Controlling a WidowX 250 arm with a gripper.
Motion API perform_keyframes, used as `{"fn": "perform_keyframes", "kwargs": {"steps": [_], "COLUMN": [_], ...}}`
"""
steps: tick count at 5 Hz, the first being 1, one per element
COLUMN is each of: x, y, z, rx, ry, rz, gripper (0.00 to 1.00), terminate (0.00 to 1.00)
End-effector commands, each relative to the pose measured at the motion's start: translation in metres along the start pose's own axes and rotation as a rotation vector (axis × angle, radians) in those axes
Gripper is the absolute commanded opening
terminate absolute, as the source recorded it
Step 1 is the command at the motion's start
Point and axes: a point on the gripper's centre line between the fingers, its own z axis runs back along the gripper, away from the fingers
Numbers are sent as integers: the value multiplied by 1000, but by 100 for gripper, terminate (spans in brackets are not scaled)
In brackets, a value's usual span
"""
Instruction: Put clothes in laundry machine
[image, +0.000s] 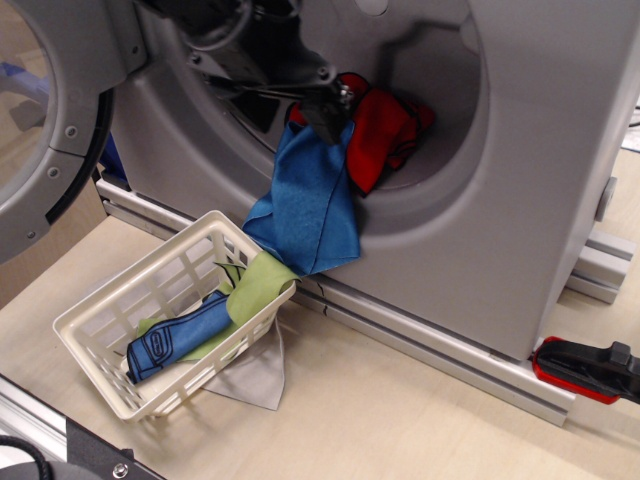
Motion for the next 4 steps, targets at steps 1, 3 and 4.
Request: {"fn": "perform_keyframes", "kwargs": {"steps": [1,3,4], "x": [-11,-5,-5], "y": [-13,-17,-17], "z": [52,70,70], "rx": [-68,-20,-20], "ry": [31,144,144], "rz": [-6,97,97], "gripper": [100,100,100], "terminate": [0,0,100]}}
